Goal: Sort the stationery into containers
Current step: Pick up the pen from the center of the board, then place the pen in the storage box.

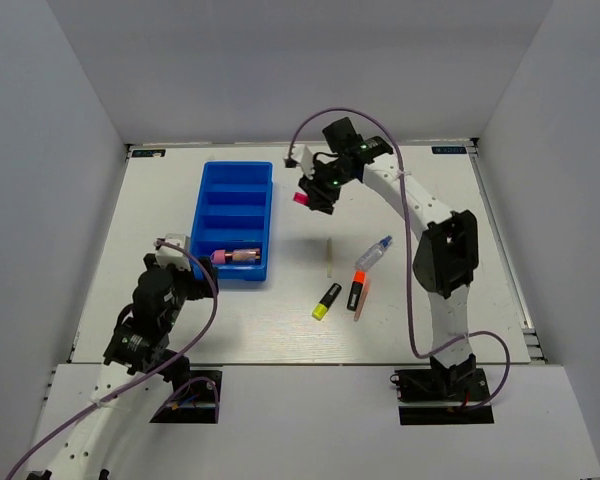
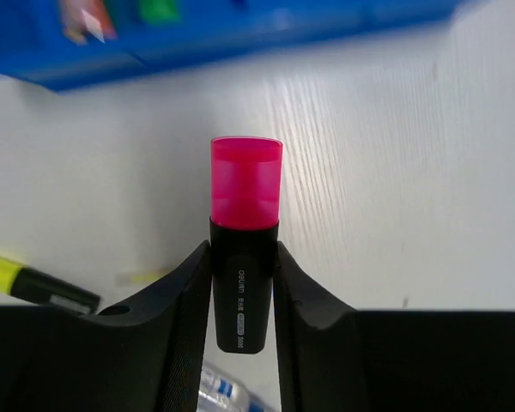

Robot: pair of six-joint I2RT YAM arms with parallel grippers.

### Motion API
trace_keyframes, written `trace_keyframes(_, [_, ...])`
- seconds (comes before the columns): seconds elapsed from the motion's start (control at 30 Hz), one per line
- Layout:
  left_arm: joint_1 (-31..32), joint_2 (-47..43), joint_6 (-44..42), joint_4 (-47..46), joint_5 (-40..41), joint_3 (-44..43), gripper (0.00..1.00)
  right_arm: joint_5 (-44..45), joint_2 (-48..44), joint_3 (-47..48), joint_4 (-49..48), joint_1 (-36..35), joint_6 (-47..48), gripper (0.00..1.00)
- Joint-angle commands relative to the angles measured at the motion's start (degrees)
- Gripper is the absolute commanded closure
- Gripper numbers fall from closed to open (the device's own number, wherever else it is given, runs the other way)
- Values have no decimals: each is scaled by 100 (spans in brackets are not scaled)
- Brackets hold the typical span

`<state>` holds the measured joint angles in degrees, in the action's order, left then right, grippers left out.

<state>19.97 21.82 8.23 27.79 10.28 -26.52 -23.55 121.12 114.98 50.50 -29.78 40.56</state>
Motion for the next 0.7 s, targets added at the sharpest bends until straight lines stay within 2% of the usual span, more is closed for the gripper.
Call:
trace_keyframes(0.0, [-45,-161,109,-204,448,112,0,-923,-475,279,118,-502,664,100])
trace_keyframes(0.13, [-28,-143,118,-213,527,112,0,-1020,-370,526,-452,-958,200,100])
trace_keyframes(0.17, [-37,-135,118,-204,527,121,0,-994,-335,482,-1071,-977,-141,100])
trace_keyframes(0.23, [-37,-108,117,-186,554,104,0,-1037,-195,447,-1497,-1073,-668,100])
trace_keyframes(0.27, [-28,-108,109,-204,554,112,0,-1011,-151,438,-2030,-1178,-924,100])
trace_keyframes(0.33, [-37,-134,100,-178,589,130,0,-845,51,552,-2307,-1328,-1119,100])
trace_keyframes(0.47, [-37,-222,65,-160,685,147,0,-774,718,815,-3061,-1522,-1181,100])
trace_keyframes(0.67, [-37,-266,39,-186,712,156,0,-827,1229,1018,-3889,-1680,-1173,100])
